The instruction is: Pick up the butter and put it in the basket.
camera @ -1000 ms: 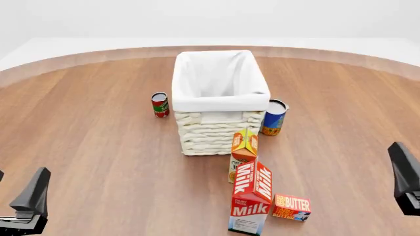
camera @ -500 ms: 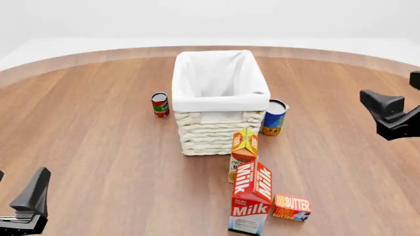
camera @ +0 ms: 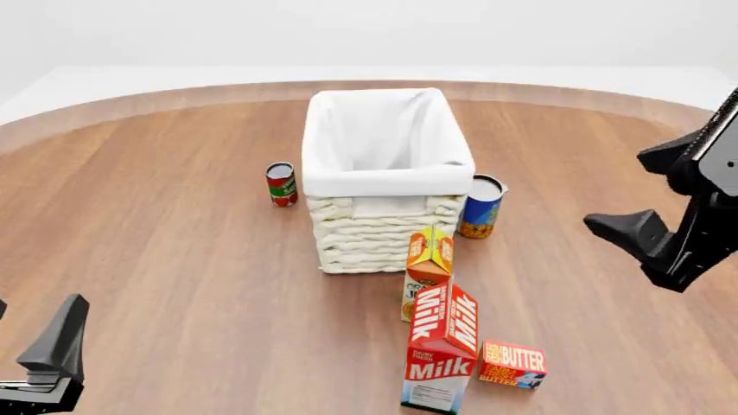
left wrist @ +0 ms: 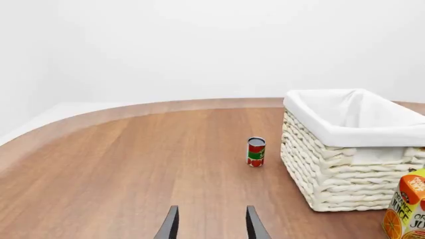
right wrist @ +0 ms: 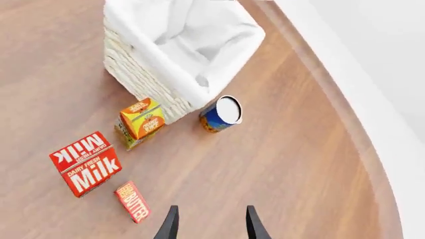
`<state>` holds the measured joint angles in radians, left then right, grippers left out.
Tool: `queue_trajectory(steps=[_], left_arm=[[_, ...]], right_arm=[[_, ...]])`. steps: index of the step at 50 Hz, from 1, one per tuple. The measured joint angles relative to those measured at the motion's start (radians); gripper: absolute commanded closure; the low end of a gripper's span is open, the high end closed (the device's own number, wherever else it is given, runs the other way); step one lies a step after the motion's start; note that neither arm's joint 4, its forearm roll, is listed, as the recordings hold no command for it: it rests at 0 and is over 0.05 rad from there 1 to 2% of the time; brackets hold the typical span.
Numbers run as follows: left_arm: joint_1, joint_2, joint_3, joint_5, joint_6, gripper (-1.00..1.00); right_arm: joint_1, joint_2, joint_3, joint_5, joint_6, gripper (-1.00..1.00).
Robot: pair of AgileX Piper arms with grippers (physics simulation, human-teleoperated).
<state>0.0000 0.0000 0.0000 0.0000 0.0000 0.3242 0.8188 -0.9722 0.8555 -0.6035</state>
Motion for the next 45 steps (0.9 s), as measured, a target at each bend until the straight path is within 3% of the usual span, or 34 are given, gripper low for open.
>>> queue_trajectory(steps=[9,30,36,45], left_arm=[[0.000,0.000,0.000,0.000,0.000,-1.00],[0.000,0.000,0.000,0.000,0.000,-1.00],[0.000,0.000,0.000,0.000,0.000,-1.00],[0.000,0.000,0.000,0.000,0.000,-1.00]], right_arm=[[0.015,0.014,0.032,0.090,-0.115,-1.00],[-0.164,0.098,0.185,0.092,-0.384,-1.00],[-0.188,0.121,0.247,0.062,-0.426,-1.00],[-0.194,0.153,0.292,0.027,-0.446,-1.00]])
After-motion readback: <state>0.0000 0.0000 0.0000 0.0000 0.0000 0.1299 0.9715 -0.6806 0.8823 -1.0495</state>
